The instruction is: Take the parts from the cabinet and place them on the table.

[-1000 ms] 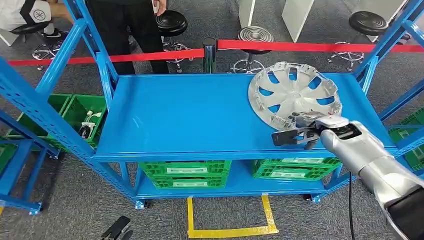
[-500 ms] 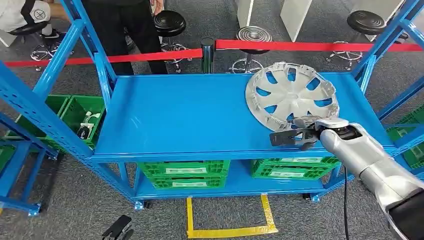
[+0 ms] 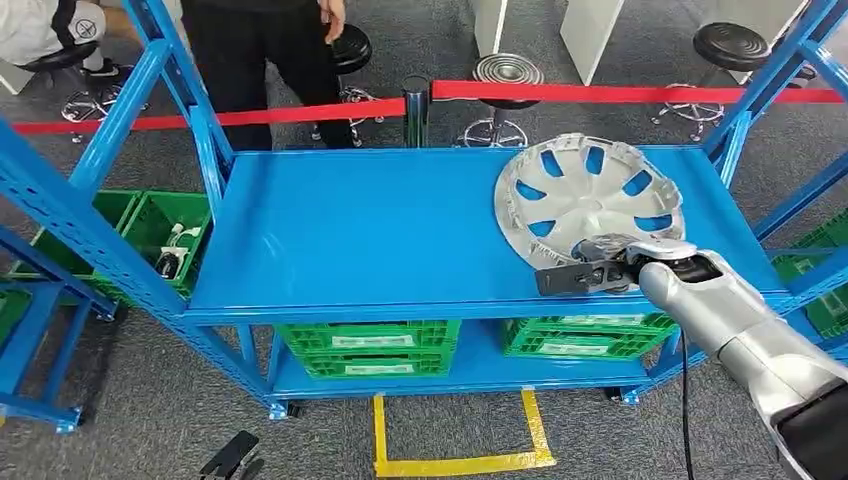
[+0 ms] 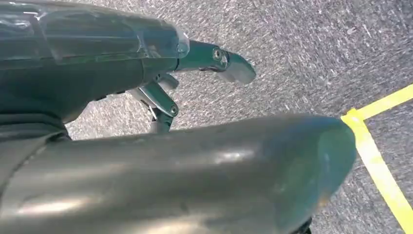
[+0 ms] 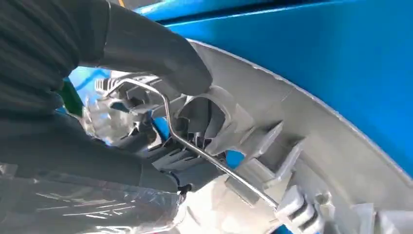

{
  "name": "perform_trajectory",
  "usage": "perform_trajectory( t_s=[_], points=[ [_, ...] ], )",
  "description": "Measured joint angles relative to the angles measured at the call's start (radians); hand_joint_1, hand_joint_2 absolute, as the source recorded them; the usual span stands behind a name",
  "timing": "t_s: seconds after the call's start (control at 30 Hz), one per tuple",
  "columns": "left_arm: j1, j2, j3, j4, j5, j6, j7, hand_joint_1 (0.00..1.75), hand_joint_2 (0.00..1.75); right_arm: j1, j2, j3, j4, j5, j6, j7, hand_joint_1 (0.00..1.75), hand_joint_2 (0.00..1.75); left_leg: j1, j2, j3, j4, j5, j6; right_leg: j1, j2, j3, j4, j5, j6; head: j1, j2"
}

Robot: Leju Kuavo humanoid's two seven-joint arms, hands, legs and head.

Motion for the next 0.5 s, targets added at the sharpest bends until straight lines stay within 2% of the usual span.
perform_trajectory(
  t_s=[0.13, 0.23, 0.5],
  points=[
    [-0.001, 0.000, 0.000, 0.003, 0.000, 0.000, 0.001, 0.00, 0.00, 0.000, 0.002, 0.000, 0.000, -0.001, 0.004, 0.000, 1.75, 1.75, 0.000, 0.001, 0.000, 0.000, 0.000, 0.000, 0.000, 0.000, 0.000, 0.000, 0.000, 0.000, 0.000, 0.000],
    [-0.003, -0.003, 0.000, 0.002, 0.006, 0.006, 0.029, 0.00, 0.00, 0.000, 0.008, 0.000, -0.010, -0.013, 0.026, 0.019, 1.75, 1.75, 0.000, 0.002, 0.001, 0.000, 0.000, 0.000, 0.000, 0.001, 0.000, 0.000, 0.000, 0.000, 0.000, 0.000],
    [-0.004, -0.008, 0.000, 0.001, 0.013, 0.011, 0.034, 0.00, 0.00, -0.001, 0.009, 0.000, -0.016, -0.022, 0.027, 0.020, 1.75, 1.75, 0.000, 0.003, 0.001, 0.000, 0.000, 0.000, 0.000, 0.001, 0.000, 0.000, 0.000, 0.000, -0.001, 0.000]
  ],
)
